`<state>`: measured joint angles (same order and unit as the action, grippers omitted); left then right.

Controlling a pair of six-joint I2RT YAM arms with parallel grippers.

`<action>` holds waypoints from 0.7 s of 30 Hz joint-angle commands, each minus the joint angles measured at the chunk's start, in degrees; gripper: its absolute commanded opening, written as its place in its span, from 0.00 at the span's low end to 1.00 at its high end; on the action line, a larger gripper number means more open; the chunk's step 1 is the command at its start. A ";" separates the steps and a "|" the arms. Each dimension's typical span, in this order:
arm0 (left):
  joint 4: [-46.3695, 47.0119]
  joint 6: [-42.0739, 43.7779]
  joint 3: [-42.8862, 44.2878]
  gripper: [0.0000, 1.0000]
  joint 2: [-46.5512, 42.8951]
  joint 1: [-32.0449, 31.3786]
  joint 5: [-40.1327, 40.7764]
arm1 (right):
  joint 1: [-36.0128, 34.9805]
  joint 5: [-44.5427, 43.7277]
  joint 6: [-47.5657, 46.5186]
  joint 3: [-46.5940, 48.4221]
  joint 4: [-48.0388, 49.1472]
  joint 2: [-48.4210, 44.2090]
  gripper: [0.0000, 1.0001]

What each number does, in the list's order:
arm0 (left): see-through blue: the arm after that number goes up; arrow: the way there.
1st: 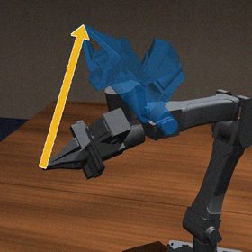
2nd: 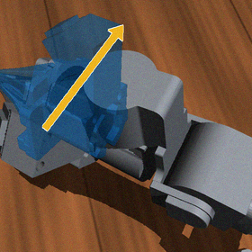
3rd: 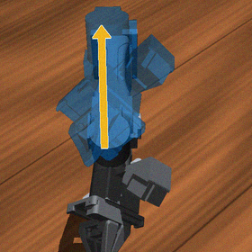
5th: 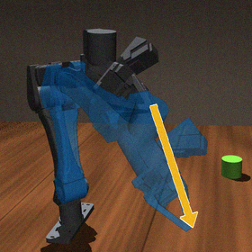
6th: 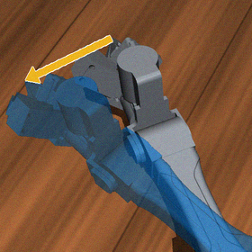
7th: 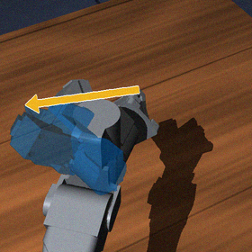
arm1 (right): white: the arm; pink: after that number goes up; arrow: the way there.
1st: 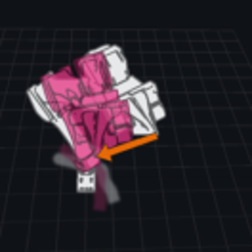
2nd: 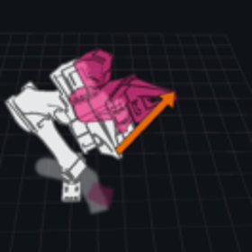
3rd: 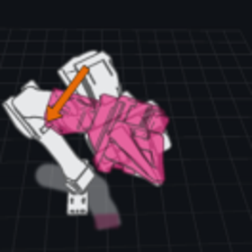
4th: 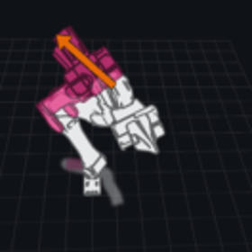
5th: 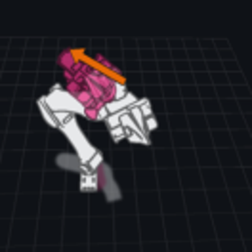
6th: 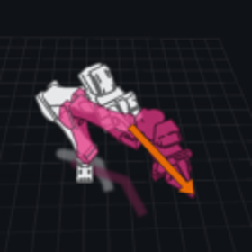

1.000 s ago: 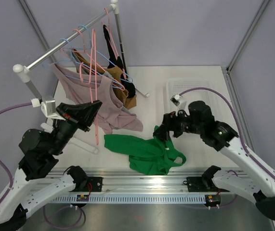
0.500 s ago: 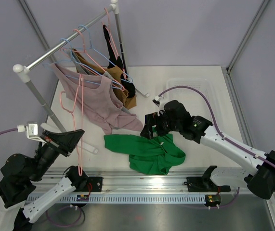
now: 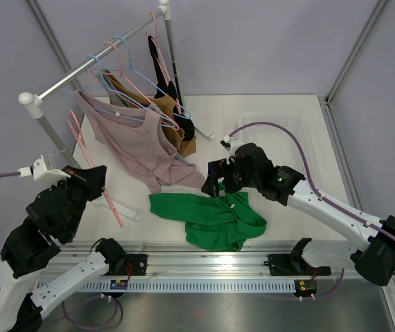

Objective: Remove the tank top from the hanger

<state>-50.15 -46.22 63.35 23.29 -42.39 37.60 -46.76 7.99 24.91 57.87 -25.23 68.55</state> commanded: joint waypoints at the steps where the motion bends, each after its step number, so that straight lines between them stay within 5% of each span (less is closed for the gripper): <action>1: 5.22 -1.60 4.05 0.00 6.74 0.12 10.56 | -0.35 -1.57 0.14 2.34 1.42 0.26 0.99; 13: 21.14 11.06 17.05 0.00 23.63 1.34 15.92 | -0.35 -0.87 -0.74 1.90 1.06 1.32 0.99; 17: 21.85 9.14 19.35 0.00 27.68 5.02 10.07 | -0.43 -0.43 -0.65 1.72 0.80 0.88 0.99; 21: 20.01 2.37 18.83 0.00 28.83 16.34 0.12 | -0.35 0.36 -0.56 1.72 0.71 0.09 0.99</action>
<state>-33.01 -38.96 80.88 52.01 -31.68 43.75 -46.76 8.08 24.86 57.95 -25.30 69.84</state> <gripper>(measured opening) 0.025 0.993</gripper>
